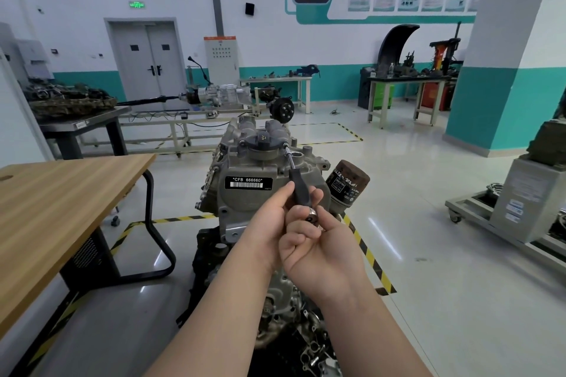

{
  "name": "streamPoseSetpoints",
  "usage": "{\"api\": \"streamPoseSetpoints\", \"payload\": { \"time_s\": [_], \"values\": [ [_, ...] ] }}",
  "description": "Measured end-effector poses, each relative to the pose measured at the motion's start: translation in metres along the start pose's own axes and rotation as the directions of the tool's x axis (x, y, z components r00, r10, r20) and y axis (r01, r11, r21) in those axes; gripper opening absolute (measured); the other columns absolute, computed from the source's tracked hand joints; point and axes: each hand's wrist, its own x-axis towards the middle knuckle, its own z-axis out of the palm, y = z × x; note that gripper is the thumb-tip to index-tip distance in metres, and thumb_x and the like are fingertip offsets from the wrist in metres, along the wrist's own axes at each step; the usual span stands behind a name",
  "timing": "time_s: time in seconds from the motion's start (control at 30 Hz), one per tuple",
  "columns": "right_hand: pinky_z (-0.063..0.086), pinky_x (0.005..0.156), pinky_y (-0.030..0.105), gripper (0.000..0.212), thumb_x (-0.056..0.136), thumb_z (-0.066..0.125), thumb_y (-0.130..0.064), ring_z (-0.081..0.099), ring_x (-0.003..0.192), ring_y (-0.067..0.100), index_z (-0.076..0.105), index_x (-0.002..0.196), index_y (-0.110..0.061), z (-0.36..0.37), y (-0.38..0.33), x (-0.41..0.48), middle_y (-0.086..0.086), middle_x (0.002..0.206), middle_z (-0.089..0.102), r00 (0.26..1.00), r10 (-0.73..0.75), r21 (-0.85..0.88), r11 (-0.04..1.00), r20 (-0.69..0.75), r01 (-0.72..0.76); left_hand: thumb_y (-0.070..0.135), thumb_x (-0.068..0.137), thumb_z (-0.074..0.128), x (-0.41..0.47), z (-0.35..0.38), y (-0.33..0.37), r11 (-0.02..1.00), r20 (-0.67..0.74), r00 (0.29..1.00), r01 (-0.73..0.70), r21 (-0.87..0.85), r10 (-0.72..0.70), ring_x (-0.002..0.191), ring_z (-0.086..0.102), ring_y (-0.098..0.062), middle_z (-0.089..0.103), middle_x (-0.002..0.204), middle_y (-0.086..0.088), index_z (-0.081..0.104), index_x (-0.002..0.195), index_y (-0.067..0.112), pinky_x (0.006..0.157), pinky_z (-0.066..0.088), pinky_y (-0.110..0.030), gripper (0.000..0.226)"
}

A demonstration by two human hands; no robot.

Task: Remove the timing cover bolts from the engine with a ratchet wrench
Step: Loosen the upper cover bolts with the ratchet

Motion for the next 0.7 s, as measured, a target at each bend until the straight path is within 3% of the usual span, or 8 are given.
{"api": "streamPoseSetpoints", "payload": {
  "time_s": [0.07,0.13,0.27,0.47,0.57,0.63,0.7],
  "values": [
    [0.037,0.037,0.018,0.031,0.102,0.038,-0.033,0.043,0.034,0.009,0.065,0.086,-0.029,-0.001,0.0,0.001,0.001,0.063,0.054,1.0,0.007,0.006,1.0,0.004,-0.007,0.044,0.099,0.043,-0.001,0.0,0.002,0.999,0.005,1.0,0.029,-0.027,-0.029,0.037,0.058,-0.012,0.067,0.062,-0.003,0.059,0.099,0.011,0.034,0.041,-0.013,0.037],
    [0.037,0.036,0.018,0.028,0.102,0.039,-0.033,0.042,0.033,0.009,0.064,0.089,-0.031,-0.001,0.0,0.002,0.001,0.063,0.054,1.0,-0.008,-0.032,0.999,-0.014,0.007,0.045,0.099,0.044,0.0,-0.001,0.002,0.998,0.017,0.999,0.044,-0.036,-0.044,0.036,0.057,-0.011,0.066,0.063,-0.002,0.06,0.097,0.012,0.032,0.039,-0.013,0.037],
    [0.035,0.038,0.017,0.023,0.101,0.04,-0.032,0.039,0.035,0.008,0.063,0.097,-0.032,-0.001,-0.001,0.002,0.0,0.064,0.053,0.996,-0.071,-0.167,0.984,-0.061,0.06,0.05,0.093,0.051,0.005,-0.005,0.0,0.997,0.029,0.998,0.065,-0.035,-0.064,0.028,0.046,-0.008,0.059,0.059,0.002,0.073,0.075,0.013,0.025,0.03,-0.012,0.047],
    [0.035,0.037,0.021,0.028,0.103,0.038,-0.031,0.039,0.038,0.012,0.065,0.102,-0.026,0.003,-0.002,0.005,0.003,0.06,0.051,0.962,-0.251,-0.492,0.854,-0.107,0.168,0.057,0.089,0.052,0.012,-0.011,-0.005,0.987,-0.03,0.999,-0.037,0.159,0.042,0.025,0.037,-0.004,0.043,0.037,0.009,0.078,0.07,0.024,0.031,0.018,-0.01,0.047],
    [0.035,0.039,0.023,0.032,0.104,0.038,-0.032,0.041,0.036,0.015,0.064,0.093,-0.018,0.003,-0.003,0.007,0.002,0.054,0.053,0.93,-0.355,-0.705,0.684,-0.096,0.188,0.059,0.089,0.05,0.014,-0.009,-0.005,0.988,-0.023,0.999,-0.035,0.152,0.039,0.027,0.038,-0.007,0.038,0.037,0.007,0.079,0.072,0.025,0.035,0.022,-0.009,0.047],
    [0.042,0.044,0.028,0.036,0.103,0.039,-0.035,0.047,0.037,0.018,0.06,0.085,-0.012,0.003,-0.008,0.007,0.003,0.053,0.056,0.9,-0.43,-0.878,0.456,-0.074,0.146,0.059,0.086,0.051,0.014,-0.007,-0.006,0.994,-0.002,1.0,-0.027,0.107,0.027,0.035,0.044,-0.012,0.042,0.045,0.002,0.078,0.073,0.023,0.042,0.033,-0.013,0.047],
    [0.055,0.064,0.04,0.031,0.099,0.042,-0.039,0.064,0.059,0.022,0.057,0.099,-0.012,0.006,-0.015,0.006,0.005,0.07,0.068,0.855,-0.518,-0.982,0.168,-0.016,0.083,0.058,0.087,0.05,0.014,-0.003,-0.006,0.997,0.03,0.999,0.01,0.075,-0.013,0.047,0.057,-0.014,0.059,0.054,0.004,0.074,0.075,0.023,0.056,0.047,-0.017,0.044]
  ]
}}
